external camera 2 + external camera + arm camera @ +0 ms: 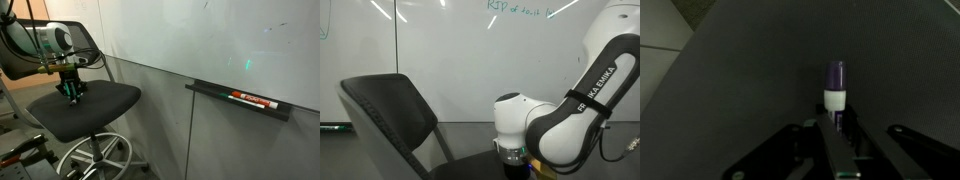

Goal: Use the marker on the chair to draw a smiley face on the whiteboard

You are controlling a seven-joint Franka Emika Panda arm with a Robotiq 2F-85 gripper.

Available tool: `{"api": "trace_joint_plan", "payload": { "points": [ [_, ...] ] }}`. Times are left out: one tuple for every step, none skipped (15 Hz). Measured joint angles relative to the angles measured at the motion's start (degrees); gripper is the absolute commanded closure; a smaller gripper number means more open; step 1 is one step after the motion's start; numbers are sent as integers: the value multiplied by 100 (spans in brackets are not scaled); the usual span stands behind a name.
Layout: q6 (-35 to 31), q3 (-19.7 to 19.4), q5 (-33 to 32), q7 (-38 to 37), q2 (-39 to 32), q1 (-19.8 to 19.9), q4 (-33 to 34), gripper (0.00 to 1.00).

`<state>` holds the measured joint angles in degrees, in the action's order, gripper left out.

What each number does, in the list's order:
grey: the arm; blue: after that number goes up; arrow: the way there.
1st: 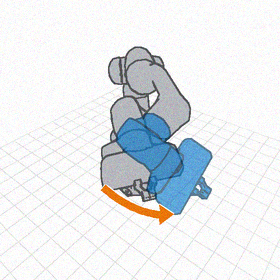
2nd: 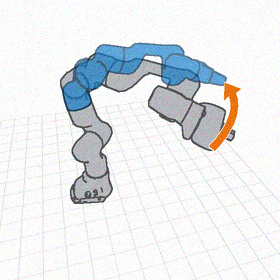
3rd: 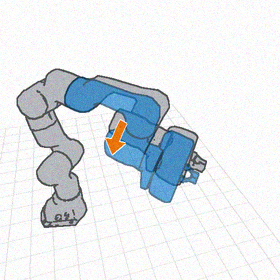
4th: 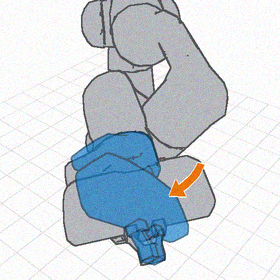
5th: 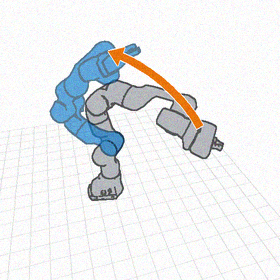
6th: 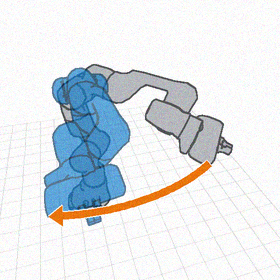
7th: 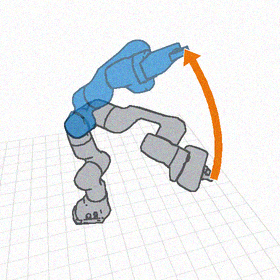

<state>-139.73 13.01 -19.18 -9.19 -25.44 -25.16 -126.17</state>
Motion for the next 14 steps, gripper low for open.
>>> {"api": "trace_joint_plan", "payload": {
  "points": [
    [72,-3,0,0,20,12,25,94],
    [155,-6,0,-1,39,21,45,94],
    [238,-14,0,-2,65,27,56,94],
    [319,-21,0,-4,101,36,64,94],
    [385,-24,0,-4,151,49,74,94],
    [449,-25,2,-4,209,66,96,94],
    [505,-24,11,-4,280,81,128,94],
    [572,-22,36,-4,366,95,163,94],
    [631,-17,65,-4,464,109,198,94],
    [697,-4,108,-3,569,126,234,94],
    [776,10,170,-1,683,143,271,94],
    [848,24,243,3,808,160,300,94],
    [924,34,301,3,938,180,317,94],
    [1023,41,360,4,1071,204,330,94]
  ]
}}
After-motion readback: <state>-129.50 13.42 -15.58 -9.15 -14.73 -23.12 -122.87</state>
